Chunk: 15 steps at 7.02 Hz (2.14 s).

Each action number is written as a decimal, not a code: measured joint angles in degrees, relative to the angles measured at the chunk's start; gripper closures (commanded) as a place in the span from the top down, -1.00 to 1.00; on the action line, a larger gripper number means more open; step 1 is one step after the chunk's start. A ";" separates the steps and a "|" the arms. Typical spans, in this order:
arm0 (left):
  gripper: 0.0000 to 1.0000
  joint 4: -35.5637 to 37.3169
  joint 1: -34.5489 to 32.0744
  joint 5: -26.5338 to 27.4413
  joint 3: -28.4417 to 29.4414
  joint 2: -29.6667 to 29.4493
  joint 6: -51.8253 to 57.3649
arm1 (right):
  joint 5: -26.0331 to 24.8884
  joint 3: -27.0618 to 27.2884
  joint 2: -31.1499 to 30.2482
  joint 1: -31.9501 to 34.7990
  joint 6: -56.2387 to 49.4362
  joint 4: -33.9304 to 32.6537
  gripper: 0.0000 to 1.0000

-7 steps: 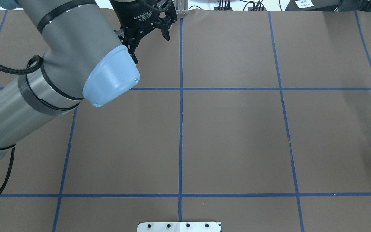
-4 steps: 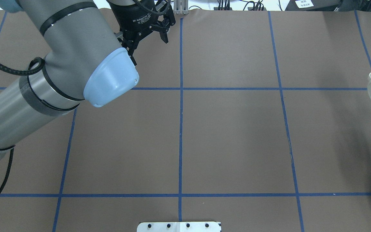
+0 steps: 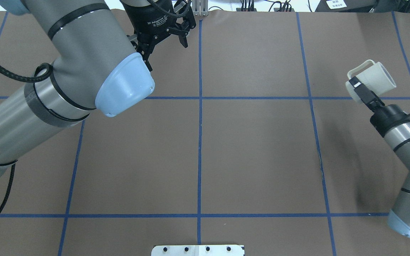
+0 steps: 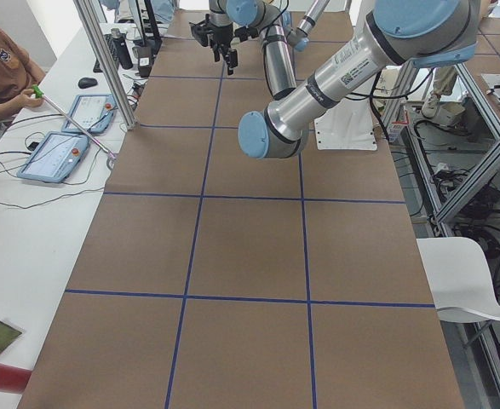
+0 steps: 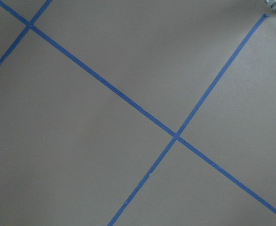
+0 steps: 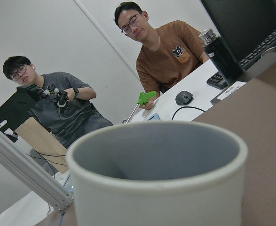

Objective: Left arm hands cup to right arm to dump lemon

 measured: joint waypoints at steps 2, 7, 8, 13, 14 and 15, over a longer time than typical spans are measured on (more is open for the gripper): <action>1.00 -1.75 0.17 -0.08 1.88 -0.17 0.48 | -6.29 -0.01 11.81 -4.93 -6.39 -14.61 -0.66; 1.00 -6.95 1.18 -0.18 6.63 -0.58 0.41 | -9.09 -0.07 24.13 -8.67 -12.54 -33.27 -0.45; 0.98 -7.41 1.42 -0.18 6.89 -0.63 0.40 | -9.26 -0.15 25.36 -9.23 -17.02 -34.87 -0.36; 0.86 -11.42 3.34 -0.76 15.49 -5.61 4.57 | -14.00 -0.60 29.64 -13.10 -21.55 -41.14 -0.29; 0.81 -11.47 4.08 -0.97 16.53 -5.82 5.47 | -16.07 -0.64 29.70 -14.20 -22.23 -41.22 -0.29; 0.74 -11.51 4.61 -1.82 17.38 -5.95 5.90 | -17.59 -0.65 29.77 -15.02 -23.49 -41.22 -0.26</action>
